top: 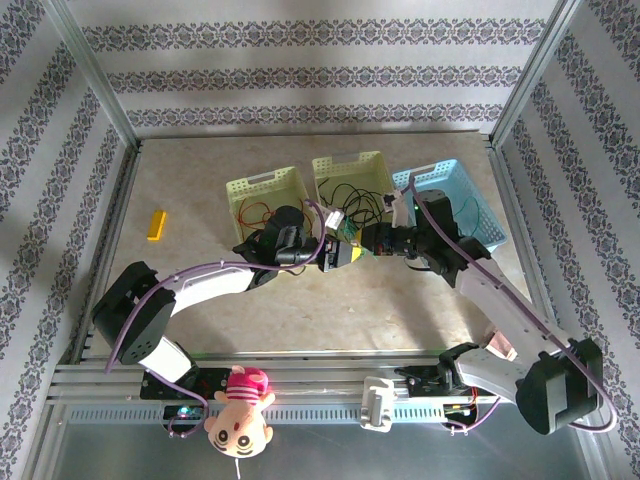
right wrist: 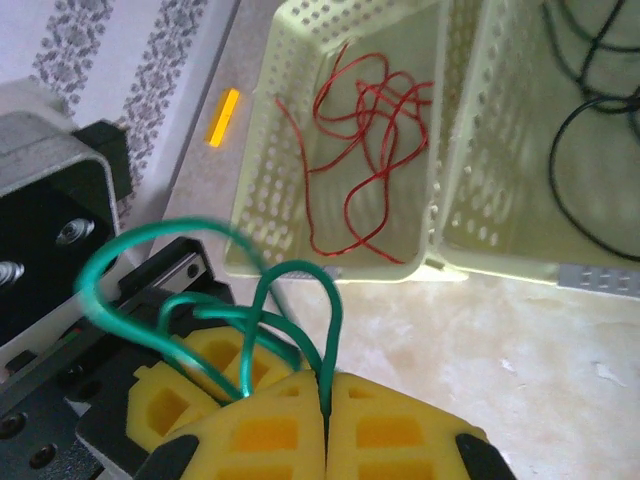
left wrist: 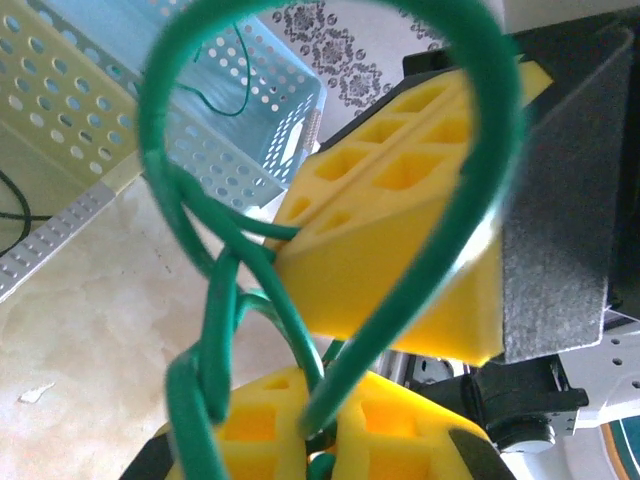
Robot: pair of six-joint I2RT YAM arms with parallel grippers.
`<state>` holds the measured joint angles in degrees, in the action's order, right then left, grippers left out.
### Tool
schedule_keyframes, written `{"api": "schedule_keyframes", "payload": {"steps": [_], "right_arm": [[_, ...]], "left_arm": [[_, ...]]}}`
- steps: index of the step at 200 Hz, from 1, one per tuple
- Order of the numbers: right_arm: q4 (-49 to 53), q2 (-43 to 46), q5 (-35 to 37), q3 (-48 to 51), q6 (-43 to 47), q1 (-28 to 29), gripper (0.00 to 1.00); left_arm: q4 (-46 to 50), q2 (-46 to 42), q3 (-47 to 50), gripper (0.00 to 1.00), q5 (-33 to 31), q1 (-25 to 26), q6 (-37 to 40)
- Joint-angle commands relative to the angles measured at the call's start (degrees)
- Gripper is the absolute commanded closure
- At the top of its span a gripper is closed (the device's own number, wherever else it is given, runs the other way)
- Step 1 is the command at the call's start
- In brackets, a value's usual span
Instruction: Untangle the cables
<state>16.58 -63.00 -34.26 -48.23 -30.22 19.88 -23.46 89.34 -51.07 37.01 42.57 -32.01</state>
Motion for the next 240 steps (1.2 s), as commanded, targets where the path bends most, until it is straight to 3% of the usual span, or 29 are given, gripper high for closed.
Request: {"api": "schedule_keyframes", "payload": {"steps": [1, 43, 74, 115, 155, 170, 196, 205, 222, 240], "right_arm": [[-0.47, 4.12, 10.50, 1.24, -2.54, -5.17, 1.00], [2.75, 9.06, 15.30, 4.79, -4.98, -13.29, 1.00], [6.89, 10.77, 20.58, 4.99, -4.42, -13.69, 1.00], [15.65, 10.39, 33.76, 2.43, -1.08, -13.73, 1.00], [20.71, 9.68, 39.98, 1.11, 0.83, -13.76, 1.00], [19.11, 10.70, 37.98, 1.92, 0.97, -13.73, 1.00], [13.43, 11.64, 25.77, 3.59, 2.11, -13.65, 1.00], [10.57, 12.13, 19.55, 4.18, 2.34, -13.12, 0.90], [3.66, 13.71, 9.91, 5.93, 0.67, -10.73, 0.61], [-2.29, 13.84, 4.27, 6.83, -2.11, -8.01, 0.50]], "left_arm": [[3.50, -0.54, 0.47, 1.00, -1.46, 1.31, 2.56], [3.35, -2.19, 3.32, 1.00, -4.69, 0.69, 2.52], [4.04, -3.01, 3.75, 1.00, -5.34, 0.33, 3.14], [4.28, -3.59, 3.22, 1.00, -3.61, -0.37, 3.68], [4.20, -4.81, 2.36, 1.00, -1.35, -1.08, 3.71], [5.22, -4.74, 1.62, 1.00, -0.53, -1.10, 4.12], [5.19, -4.18, 1.23, 1.00, 0.42, -1.13, 4.04], [5.02, -4.00, 1.15, 1.00, 0.67, -1.13, 4.05], [4.96, -3.48, 0.83, 1.00, 1.20, -1.08, 3.85], [4.79, -3.01, 0.49, 1.00, 1.76, -1.08, 3.71]]}}
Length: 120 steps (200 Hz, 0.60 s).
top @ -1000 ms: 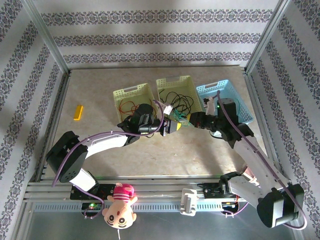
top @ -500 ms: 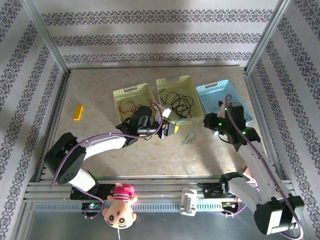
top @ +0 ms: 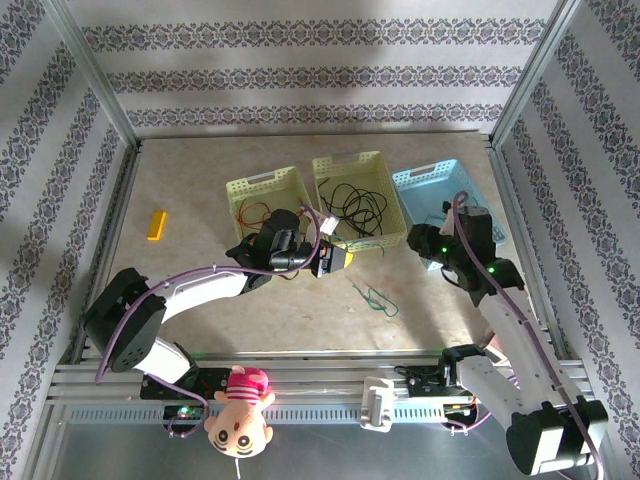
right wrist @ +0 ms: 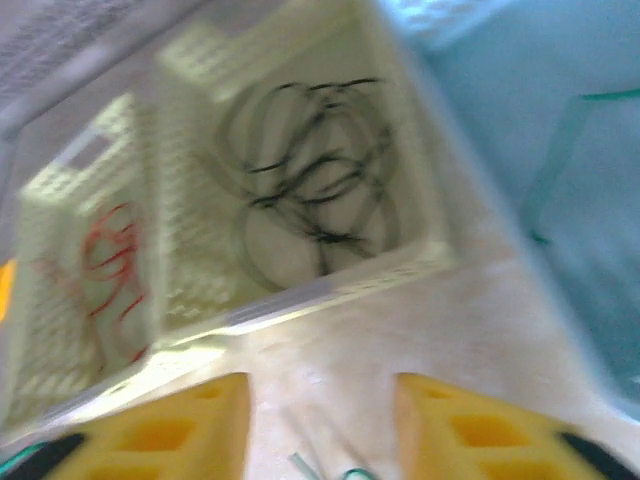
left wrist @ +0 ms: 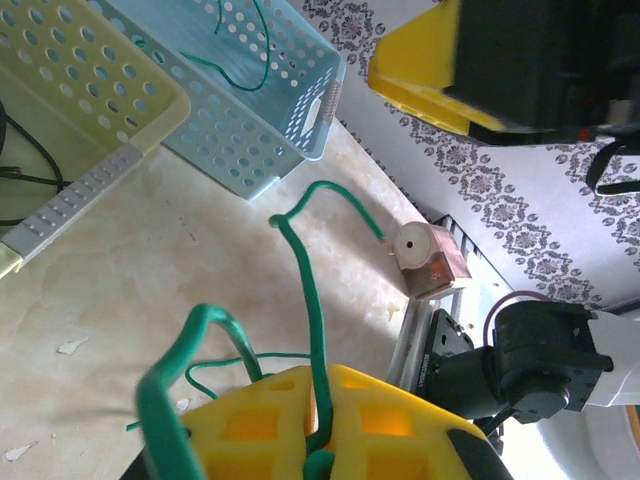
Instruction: Untangle the cables
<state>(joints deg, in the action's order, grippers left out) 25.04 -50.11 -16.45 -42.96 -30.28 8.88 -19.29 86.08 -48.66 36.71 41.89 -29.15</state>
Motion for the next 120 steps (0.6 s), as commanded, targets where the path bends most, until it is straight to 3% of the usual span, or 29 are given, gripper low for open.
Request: {"api": "schedule_keyframes", "payload": {"steps": [1, 18, 98, 108, 120], "right_arm": [[-10.95, 0.92, -13.67, 1.56, -2.14, 3.11, 0.50], [-12.08, -0.96, -15.93, 0.68, -2.48, 5.32, 0.48], [-2.62, -7.83, -13.59, -1.34, 2.64, 8.93, 0.51], [-2.63, -8.09, -13.79, -1.25, 2.68, 9.26, 0.57], [-2.88, -8.46, -14.21, -1.33, 2.64, 9.40, 0.74]], "left_arm": [[0.55, 0.28, -1.94, 1.00, 2.10, -0.40, 0.89], [0.43, 0.52, -2.13, 1.00, 2.30, -0.40, 0.81], [0.55, -0.01, -2.34, 1.00, 1.44, -0.40, 1.42], [0.75, 0.08, -2.41, 1.00, 1.35, -0.40, 1.50], [0.83, 0.17, -2.49, 1.00, 1.17, -0.40, 1.61]]}}
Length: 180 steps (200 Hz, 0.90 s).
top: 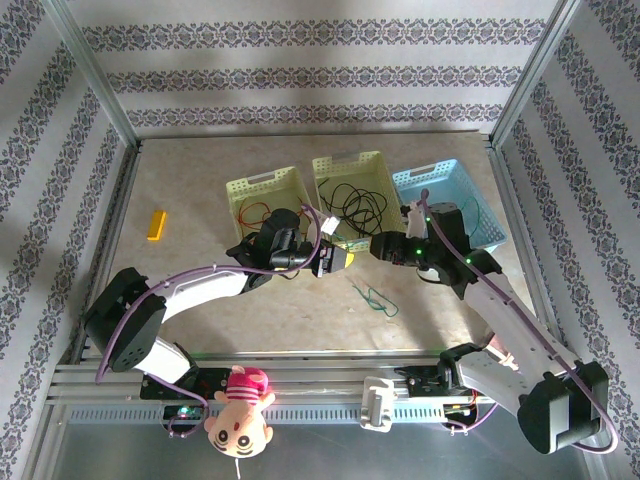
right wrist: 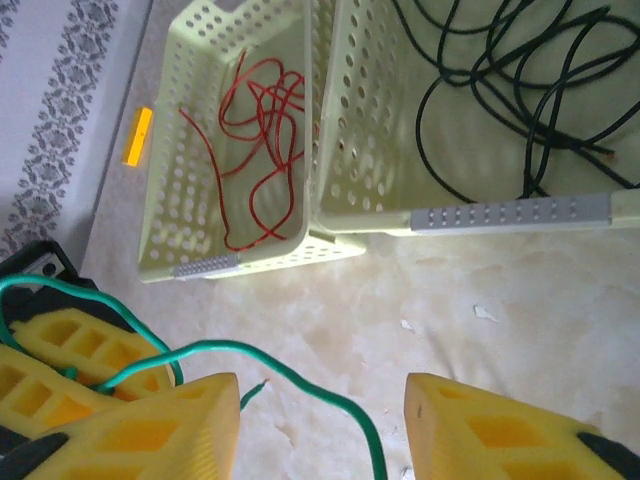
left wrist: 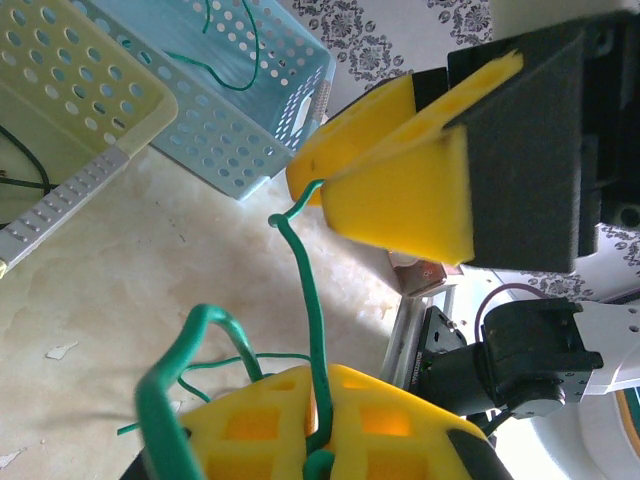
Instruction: Untangle the cables
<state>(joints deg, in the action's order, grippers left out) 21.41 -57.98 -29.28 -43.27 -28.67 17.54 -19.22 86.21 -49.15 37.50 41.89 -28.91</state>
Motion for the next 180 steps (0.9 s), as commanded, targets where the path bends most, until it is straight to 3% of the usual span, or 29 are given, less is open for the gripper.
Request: {"api": "schedule_keyframes", "payload": {"steps": [1, 12, 21, 73, 87, 137, 180], "right_arm": [[0.70, -0.58, -1.39, -1.03, 1.00, 0.74, 0.75], [0.60, -0.58, -0.50, -1.36, 0.59, 0.74, 0.92], [0.40, -0.39, 0.81, -1.60, 0.24, 0.70, 1.00], [-0.82, 3.01, 4.87, -3.81, -3.56, -1.88, 1.00], [-1.24, 4.21, 4.84, -4.34, -5.26, -3.57, 1.00], [-0.95, 7.01, 7.13, -5.67, -9.15, -12.67, 1.00], [1.70, 4.87, 23.97, -5.79, -10.55, -17.73, 1.00]], "left_arm": [[0.76, 0.07, -2.01, 1.00, 0.34, -0.40, 1.38], [1.00, 0.13, -2.05, 1.00, 0.12, -0.40, 1.44], [1.35, 0.18, -2.08, 1.00, -0.28, -0.40, 1.59], [9.06, 1.56, -2.43, 1.00, -10.44, -0.40, 3.33], [9.48, 1.86, -1.95, 0.74, -12.14, -0.39, 3.33], [6.22, -0.31, 1.20, 0.47, -14.88, -0.37, 3.04], [6.57, -0.87, 0.87, 0.36, -13.59, -0.40, 4.18]]}}
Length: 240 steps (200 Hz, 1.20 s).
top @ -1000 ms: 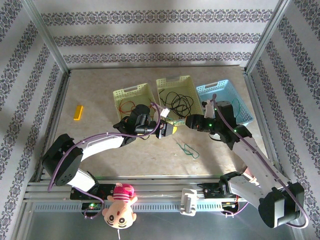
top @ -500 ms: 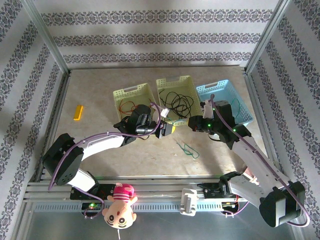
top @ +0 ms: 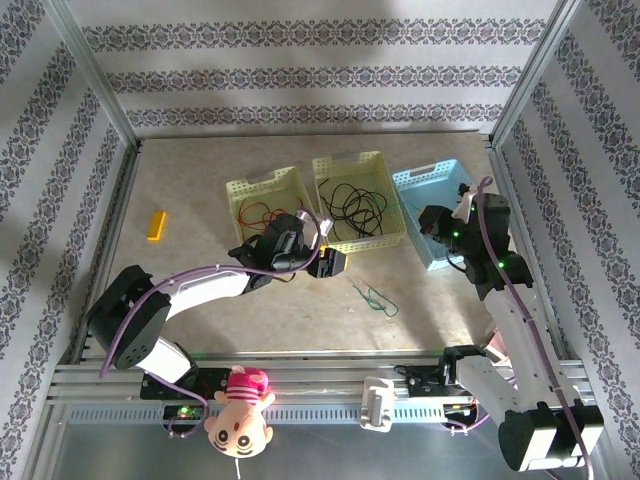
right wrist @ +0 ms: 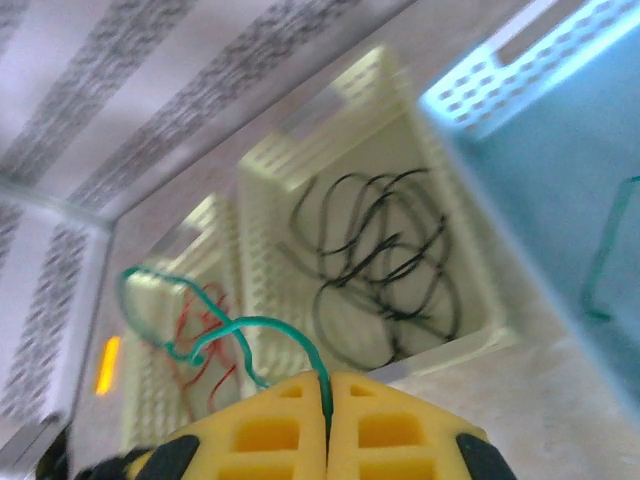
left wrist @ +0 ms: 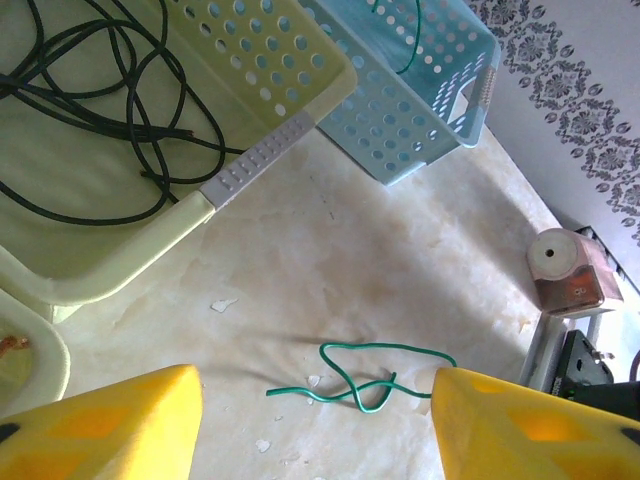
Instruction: Untangle the cables
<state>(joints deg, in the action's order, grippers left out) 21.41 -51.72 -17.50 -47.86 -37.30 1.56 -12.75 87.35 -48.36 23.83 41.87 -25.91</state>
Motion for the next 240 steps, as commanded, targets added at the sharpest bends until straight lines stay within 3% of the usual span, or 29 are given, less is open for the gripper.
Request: {"api": "schedule_keyframes", "payload": {"steps": [1, 36, 64, 67, 78, 89, 151, 177, 220, 240], "right_arm": [[1.66, -1.50, 12.69, -1.15, -1.95, -1.83, 1.00], [0.21, -5.32, 26.61, -0.66, -4.40, -3.71, 1.00], [-1.51, -9.76, 31.64, -1.09, -4.76, -5.17, 1.00], [-1.54, -10.16, 31.58, -1.10, -5.25, -5.43, 0.96], [-1.26, -11.96, 29.43, -1.51, -6.75, -6.57, 0.68], [-0.68, -12.92, 26.51, -1.84, -6.97, -6.59, 0.59], [8.38, -5.67, 20.69, 4.67, -2.30, -0.32, 0.55], [13.58, -2.38, 14.96, 6.79, 2.19, 3.23, 0.54], [24.38, -7.08, 1.41, 6.38, 6.19, 7.46, 0.53], [26.59, -10.48, 0.17, 6.37, 7.63, 8.35, 0.46]], "left_arm": [[0.10, -1.97, 0.05, 0.36, 0.07, -0.38, 1.20], [0.53, -1.43, -0.64, 0.32, 1.34, -0.12, 1.52], [1.52, -1.28, -1.01, 0.32, 1.72, 0.47, 2.16], [1.85, -1.20, -1.14, 0.32, 1.84, 0.56, 2.29], [3.14, -0.83, -1.70, 0.31, 2.31, 1.01, 3.09], [4.61, -0.38, -2.43, 0.30, 2.54, 1.60, 4.03], [10.40, 5.73, -6.94, 0.31, 2.29, 5.16, 8.06], [14.89, 9.89, -10.36, 0.31, 0.55, 6.96, 10.39], [17.02, 15.95, -14.12, 0.32, 0.00, 8.98, 11.20], [18.42, 17.94, -15.84, 0.33, -1.87, 10.39, 12.36]]}}
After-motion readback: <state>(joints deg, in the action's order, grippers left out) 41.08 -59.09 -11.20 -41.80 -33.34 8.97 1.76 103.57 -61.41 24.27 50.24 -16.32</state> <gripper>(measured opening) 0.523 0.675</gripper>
